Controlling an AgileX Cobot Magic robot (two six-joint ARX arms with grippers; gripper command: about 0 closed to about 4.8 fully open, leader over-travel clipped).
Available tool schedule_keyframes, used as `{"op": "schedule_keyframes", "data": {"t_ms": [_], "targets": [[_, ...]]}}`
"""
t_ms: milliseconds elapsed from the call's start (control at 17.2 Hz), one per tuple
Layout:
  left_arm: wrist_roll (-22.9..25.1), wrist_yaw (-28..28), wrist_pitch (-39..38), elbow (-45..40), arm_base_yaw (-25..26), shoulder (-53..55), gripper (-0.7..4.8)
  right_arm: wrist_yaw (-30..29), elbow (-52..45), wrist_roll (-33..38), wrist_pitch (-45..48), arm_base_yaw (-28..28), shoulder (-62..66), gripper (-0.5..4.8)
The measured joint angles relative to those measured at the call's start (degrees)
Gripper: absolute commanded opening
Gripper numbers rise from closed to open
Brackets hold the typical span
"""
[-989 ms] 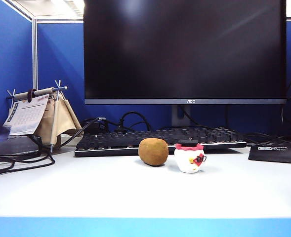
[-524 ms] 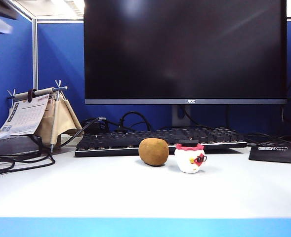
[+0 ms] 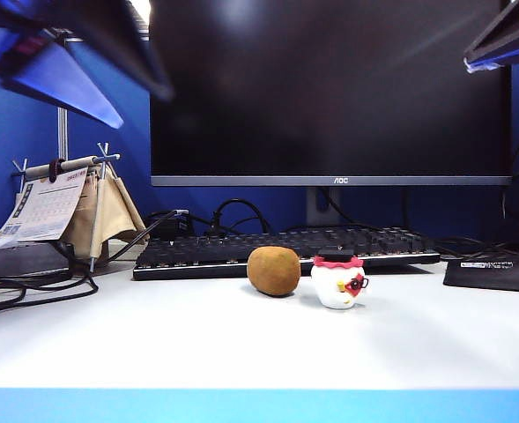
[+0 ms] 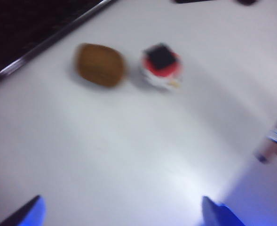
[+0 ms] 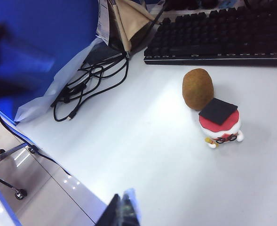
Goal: Place the kiwi on top of the doll with a flat head.
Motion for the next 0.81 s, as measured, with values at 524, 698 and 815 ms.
{"op": "schedule_keyframes", "data": {"t_ms": [524, 698, 815], "targets": [[-51.5, -5.2, 30.6, 12.2, 0.4, 26.7, 4.5, -1.0, 0.0, 0.0, -3.4, 0.0, -0.2, -0.01], [-51.8, -5.3, 27.4, 18.7, -4.0, 34.3, 4.56, -4.0, 0.0, -0.1, -4.1, 0.0, -0.2, -0.01], [-49.8, -7.7, 19.4, 26.9, -4.7, 39.8, 4.59, -4.4, 0.0, -0.2, -5.1, 0.0, -0.3, -0.01]]}}
